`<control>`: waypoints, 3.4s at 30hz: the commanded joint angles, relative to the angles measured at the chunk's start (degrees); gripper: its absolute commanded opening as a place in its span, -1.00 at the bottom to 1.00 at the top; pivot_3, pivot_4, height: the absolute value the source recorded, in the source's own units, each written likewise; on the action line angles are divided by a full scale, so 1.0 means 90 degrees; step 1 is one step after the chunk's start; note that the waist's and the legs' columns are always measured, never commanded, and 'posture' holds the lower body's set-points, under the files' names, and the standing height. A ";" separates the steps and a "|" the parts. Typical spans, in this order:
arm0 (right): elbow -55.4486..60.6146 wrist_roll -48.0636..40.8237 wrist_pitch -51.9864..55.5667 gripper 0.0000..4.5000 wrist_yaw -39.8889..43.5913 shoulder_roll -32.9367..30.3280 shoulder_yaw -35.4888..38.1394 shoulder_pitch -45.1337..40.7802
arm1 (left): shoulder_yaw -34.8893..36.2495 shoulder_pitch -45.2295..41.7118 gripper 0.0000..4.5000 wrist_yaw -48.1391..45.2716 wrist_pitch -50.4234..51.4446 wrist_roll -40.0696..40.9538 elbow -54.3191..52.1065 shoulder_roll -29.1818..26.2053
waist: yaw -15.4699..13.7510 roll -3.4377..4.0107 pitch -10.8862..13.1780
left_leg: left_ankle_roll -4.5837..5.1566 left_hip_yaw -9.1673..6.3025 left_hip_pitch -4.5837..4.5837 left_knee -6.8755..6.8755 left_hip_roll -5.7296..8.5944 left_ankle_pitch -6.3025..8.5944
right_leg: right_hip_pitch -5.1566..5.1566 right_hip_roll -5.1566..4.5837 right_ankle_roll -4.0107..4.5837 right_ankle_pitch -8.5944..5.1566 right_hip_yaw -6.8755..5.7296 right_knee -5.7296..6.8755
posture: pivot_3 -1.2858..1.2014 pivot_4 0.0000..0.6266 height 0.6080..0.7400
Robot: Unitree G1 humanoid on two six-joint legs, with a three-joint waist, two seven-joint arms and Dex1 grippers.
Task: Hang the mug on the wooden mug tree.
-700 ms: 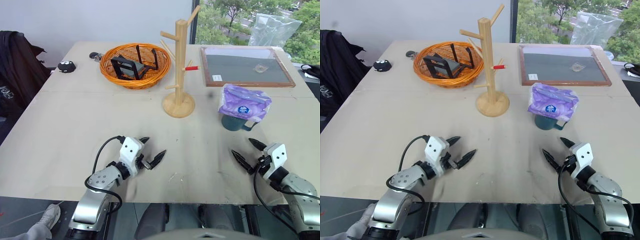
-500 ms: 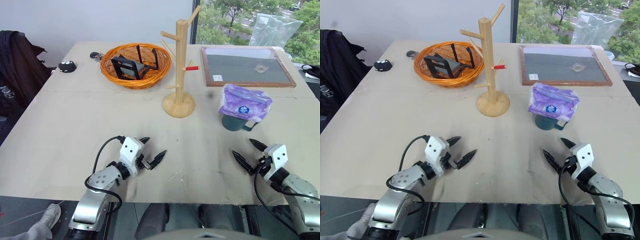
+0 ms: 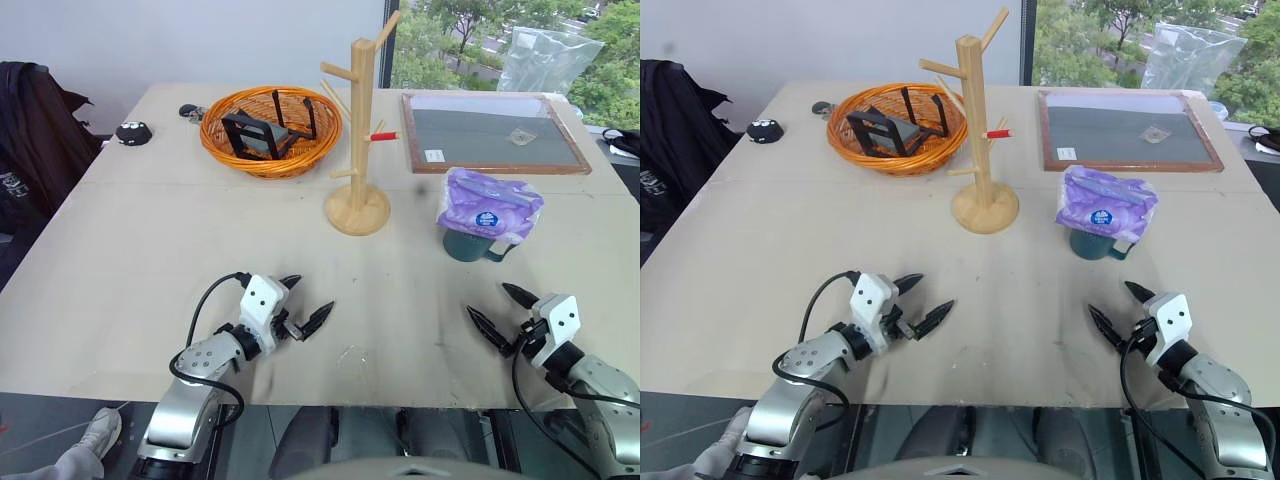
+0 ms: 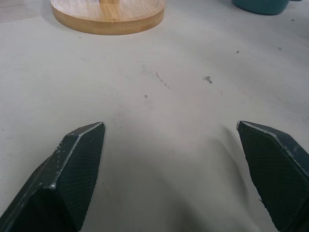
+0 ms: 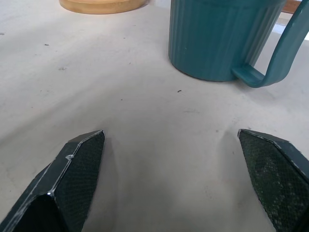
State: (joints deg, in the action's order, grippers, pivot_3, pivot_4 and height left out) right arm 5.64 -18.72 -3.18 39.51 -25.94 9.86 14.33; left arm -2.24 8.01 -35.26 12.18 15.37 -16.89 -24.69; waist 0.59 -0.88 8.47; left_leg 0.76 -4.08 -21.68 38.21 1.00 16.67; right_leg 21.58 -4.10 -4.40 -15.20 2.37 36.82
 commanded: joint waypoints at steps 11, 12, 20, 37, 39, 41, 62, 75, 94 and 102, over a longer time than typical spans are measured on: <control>0.2197 0.0286 -0.0368 0.98 -0.0198 -0.0421 0.0382 0.0480 | 0.0138 -0.0193 1.00 -0.0939 -0.0010 0.0595 -0.0957 -0.0646 | 0.0018 0.0019 0.0011 | 0.0000 0.0000 -0.0005 0.0000 -0.0001 0.0000 | 0.0003 0.0000 0.0000 0.0000 0.0000 0.0000 | 0.03 -0.52 1.00; 0.2513 0.0339 -0.0356 0.98 -0.0273 -0.0456 0.0462 0.0514 | 0.0188 -0.0264 1.00 -0.1128 0.0019 0.0829 -0.1081 -0.0723 | 0.0014 0.0019 0.0011 | 0.0000 0.0000 -0.0004 0.0000 -0.0002 0.0000 | 0.0003 0.0000 -0.0001 0.0000 0.0001 0.0000 | 0.03 -0.52 1.00; 0.3066 0.2019 -0.0463 0.98 -0.0793 -0.0977 0.0283 -0.0789 | 0.0456 -0.1437 1.00 -0.1586 0.0452 0.1882 -0.1223 -0.0894 | 0.0020 0.0014 0.0009 | -0.0003 0.0000 0.0000 0.0012 0.0022 -0.0002 | 0.0000 0.0002 -0.0003 0.0001 -0.0002 0.0001 | 0.03 -0.52 1.00; 0.0595 0.4305 -0.1558 0.98 -0.1437 -0.1414 -0.1071 -0.2696 | 0.0472 -0.1794 1.00 -0.1254 0.0810 0.1858 -0.1613 -0.0939 | 0.0027 0.0004 0.0018 | -0.0032 0.0002 -0.0014 0.0008 0.0028 -0.0019 | 0.0011 0.0002 -0.0002 0.0001 0.0001 -0.0001 | 0.03 -0.52 1.00; 0.0471 0.4342 -0.1613 0.98 -0.1466 -0.1397 -0.1118 -0.2770 | 0.0498 -0.1767 1.00 -0.1268 0.0797 0.1885 -0.1618 -0.0938 | 0.0017 0.0004 0.0018 | -0.0032 0.0002 -0.0015 0.0008 0.0028 -0.0019 | 0.0012 0.0001 -0.0002 0.0001 0.0001 -0.0001 | 0.03 -0.52 1.00; 0.0386 0.4374 -0.1647 0.98 -0.1496 -0.1385 -0.1150 -0.2825 | 0.0530 -0.1750 1.00 -0.1277 0.0794 0.1944 -0.1626 -0.0921 | 0.0019 0.0004 0.0018 | -0.0032 0.0001 -0.0015 0.0008 0.0028 -0.0019 | 0.0012 0.0001 -0.0002 0.0001 0.0000 -0.0001 | 0.03 -0.52 1.00; 0.0430 0.4541 -0.1786 -0.99 -0.1929 -0.1377 -0.1091 -0.2724 | 0.0780 -0.1663 1.00 -0.1416 0.1386 0.3292 -0.1869 -0.0959 | 0.0022 0.0004 0.0018 | -0.0032 0.0001 -0.0012 0.0010 0.0026 -0.0020 | 0.0009 0.0001 -0.0001 0.0001 0.0001 0.0001 | 0.03 -0.52 1.00; 0.1586 0.4492 -0.1539 -0.99 -0.2285 -0.1557 0.0116 -0.2373 | 0.0304 -0.2143 1.00 -0.1627 0.1457 0.3291 -0.1547 -0.0739 | 0.0011 0.0005 0.0019 | -0.0032 0.0001 -0.0015 0.0010 0.0028 -0.0019 | 0.0010 0.0002 -0.0001 0.0001 0.0001 0.0000 | 0.03 -0.52 1.00; 0.0715 0.4007 -0.0966 -0.99 -0.2417 -0.1228 0.2263 0.0468 | -0.0762 -0.3058 1.00 -0.2370 0.1829 0.2891 -0.0782 -0.0479 | 0.0114 0.0013 0.0013 | -0.0019 0.0028 0.0003 0.0007 0.0023 -0.0013 | -0.0001 0.0007 -0.0001 0.0000 0.0023 0.0005 | 0.03 -0.52 1.00; 0.1084 0.2115 0.0292 0.55 -0.1059 -0.1320 0.2484 0.0484 | -0.0839 -0.3206 1.00 -0.2545 0.1785 0.2686 -0.0618 -0.0453 | 0.0020 0.0014 0.0013 | -0.0017 0.0024 -0.0001 0.0007 0.0024 -0.0012 | -0.0001 0.0005 -0.0002 0.0000 0.0020 0.0001 | 0.03 -0.52 1.00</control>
State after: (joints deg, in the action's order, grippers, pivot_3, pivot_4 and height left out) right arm 11.25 7.74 -3.88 26.08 -37.27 29.25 18.45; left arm -9.58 -20.12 -57.43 29.12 40.17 -21.89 -28.68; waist 0.77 -0.75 8.59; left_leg 0.67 -3.87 -21.70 38.28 1.21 16.60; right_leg 21.57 -4.06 -4.41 -15.20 2.55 36.83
